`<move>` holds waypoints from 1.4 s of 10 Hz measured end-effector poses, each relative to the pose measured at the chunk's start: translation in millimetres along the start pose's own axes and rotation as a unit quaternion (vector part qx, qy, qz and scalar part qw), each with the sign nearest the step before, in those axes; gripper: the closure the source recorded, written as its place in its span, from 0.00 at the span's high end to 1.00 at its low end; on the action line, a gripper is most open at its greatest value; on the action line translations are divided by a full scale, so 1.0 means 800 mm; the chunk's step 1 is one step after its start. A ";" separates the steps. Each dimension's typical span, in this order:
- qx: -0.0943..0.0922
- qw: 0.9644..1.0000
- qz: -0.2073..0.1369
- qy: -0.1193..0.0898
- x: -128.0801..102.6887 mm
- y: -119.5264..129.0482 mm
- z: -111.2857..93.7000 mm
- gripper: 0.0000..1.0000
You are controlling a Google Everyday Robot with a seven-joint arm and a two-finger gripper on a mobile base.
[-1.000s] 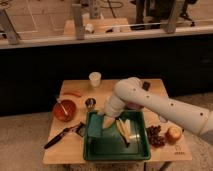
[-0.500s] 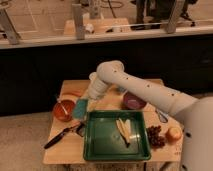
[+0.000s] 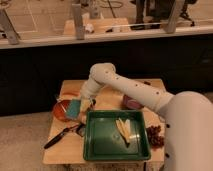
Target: Place sponge in red bowl
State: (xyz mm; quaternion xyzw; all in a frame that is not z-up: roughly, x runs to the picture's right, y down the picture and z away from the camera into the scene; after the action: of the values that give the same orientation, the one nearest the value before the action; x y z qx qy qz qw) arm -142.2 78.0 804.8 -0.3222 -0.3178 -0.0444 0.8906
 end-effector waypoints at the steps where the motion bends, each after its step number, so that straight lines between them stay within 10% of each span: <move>1: -0.003 1.000 0.000 -0.003 -0.005 -0.004 0.008 0.00; 5: -0.011 1.000 0.001 -0.003 -0.023 -0.019 0.035 0.05; 12: -0.007 1.000 0.007 0.000 -0.028 -0.038 0.040 0.74; 14: -0.005 1.000 0.013 0.002 -0.027 -0.044 0.041 0.80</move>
State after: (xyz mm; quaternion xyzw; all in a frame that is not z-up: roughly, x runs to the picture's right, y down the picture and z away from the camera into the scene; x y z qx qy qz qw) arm -187.2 67.6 830.4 -0.3304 -0.3114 -0.0345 0.8903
